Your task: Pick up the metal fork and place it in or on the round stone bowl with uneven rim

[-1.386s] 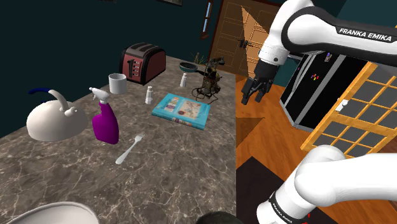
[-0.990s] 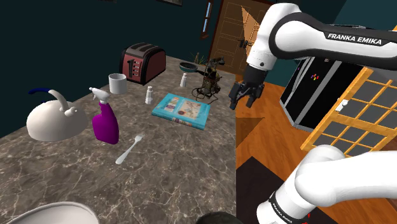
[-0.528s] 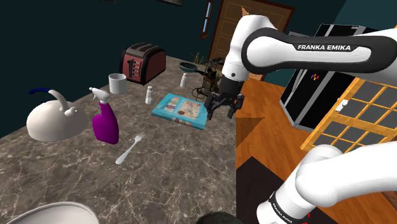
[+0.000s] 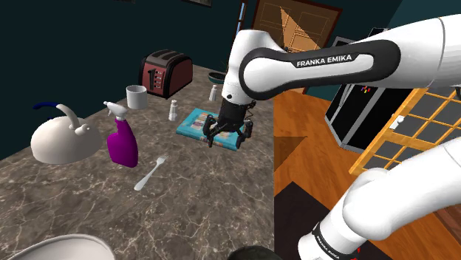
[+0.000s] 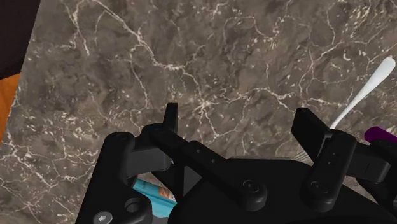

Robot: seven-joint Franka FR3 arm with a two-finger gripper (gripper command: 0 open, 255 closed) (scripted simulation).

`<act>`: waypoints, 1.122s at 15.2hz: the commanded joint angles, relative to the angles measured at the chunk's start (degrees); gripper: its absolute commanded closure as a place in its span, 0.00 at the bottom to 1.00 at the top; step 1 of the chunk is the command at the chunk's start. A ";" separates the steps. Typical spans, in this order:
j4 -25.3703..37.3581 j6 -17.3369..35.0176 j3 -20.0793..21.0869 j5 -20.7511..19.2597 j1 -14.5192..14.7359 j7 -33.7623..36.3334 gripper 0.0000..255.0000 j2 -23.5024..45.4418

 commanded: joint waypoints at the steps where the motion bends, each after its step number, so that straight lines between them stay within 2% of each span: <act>1: 2.06 2.26 2.13 -0.34 -0.27 4.51 0.00 4.23; 5: 7.54 5.90 5.65 -2.89 -0.62 13.64 0.00 13.55; 9: 14.29 8.48 7.61 -7.30 0.10 23.15 0.00 23.57; 17: 31.99 9.32 5.75 -16.27 6.10 39.62 0.00 43.72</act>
